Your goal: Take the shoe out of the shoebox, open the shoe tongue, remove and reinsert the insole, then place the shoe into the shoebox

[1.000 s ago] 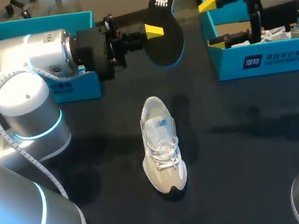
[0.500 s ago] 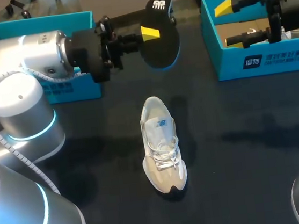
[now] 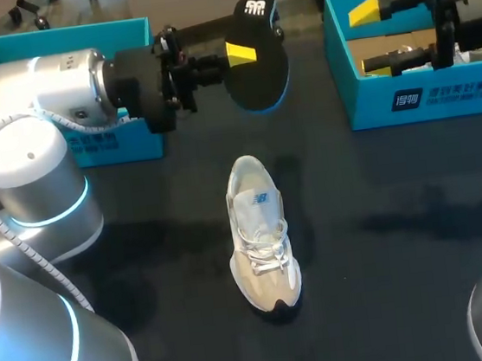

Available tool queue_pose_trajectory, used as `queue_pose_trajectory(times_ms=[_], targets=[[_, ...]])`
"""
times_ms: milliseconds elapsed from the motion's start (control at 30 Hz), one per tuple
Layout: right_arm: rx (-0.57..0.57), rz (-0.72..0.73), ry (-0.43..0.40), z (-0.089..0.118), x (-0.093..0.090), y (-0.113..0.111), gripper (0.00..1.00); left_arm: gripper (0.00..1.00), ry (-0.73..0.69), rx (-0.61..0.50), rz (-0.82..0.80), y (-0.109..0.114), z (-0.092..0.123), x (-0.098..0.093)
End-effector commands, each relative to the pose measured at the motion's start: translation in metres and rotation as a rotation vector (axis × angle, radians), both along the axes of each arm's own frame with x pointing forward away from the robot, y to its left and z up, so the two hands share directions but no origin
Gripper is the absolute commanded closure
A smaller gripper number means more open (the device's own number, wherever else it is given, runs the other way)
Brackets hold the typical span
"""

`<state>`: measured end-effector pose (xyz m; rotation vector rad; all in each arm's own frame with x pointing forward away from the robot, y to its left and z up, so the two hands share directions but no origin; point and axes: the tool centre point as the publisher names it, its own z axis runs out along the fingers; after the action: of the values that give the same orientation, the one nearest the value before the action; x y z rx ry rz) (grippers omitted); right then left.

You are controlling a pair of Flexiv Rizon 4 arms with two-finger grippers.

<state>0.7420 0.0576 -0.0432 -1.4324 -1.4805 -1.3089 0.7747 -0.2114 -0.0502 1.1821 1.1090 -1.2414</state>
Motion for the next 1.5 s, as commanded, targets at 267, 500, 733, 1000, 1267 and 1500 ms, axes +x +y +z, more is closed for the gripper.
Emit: queue_pose_trajectory(times_ms=[267,500,733,1000,1267,1500], targets=[[0.008,0.005,-0.031,-0.004,-0.022,-0.022,0.0,1.0,-0.001,0.0,-0.001,-0.001,0.0,0.001],[0.028,0.014,-0.102,0.004,-0.026,-0.025,0.0,1.0,-0.001,0.0,-0.001,-0.001,0.0,0.001],[0.028,0.014,-0.102,0.004,-0.026,-0.025,0.0,1.0,-0.001,0.0,-0.001,-0.001,0.0,0.001],[0.028,0.014,-0.102,0.004,-0.026,-0.025,0.0,1.0,0.265,0.097,-0.067,0.002,0.009,-0.014],[0.028,0.014,-0.102,0.004,-0.026,-0.025,0.0,1.0,0.607,0.221,-0.025,0.005,0.003,-0.025],[0.028,0.014,-0.102,0.004,-0.026,-0.025,0.0,1.0,0.957,0.126,-0.006,0.009,0.0,-0.03]])
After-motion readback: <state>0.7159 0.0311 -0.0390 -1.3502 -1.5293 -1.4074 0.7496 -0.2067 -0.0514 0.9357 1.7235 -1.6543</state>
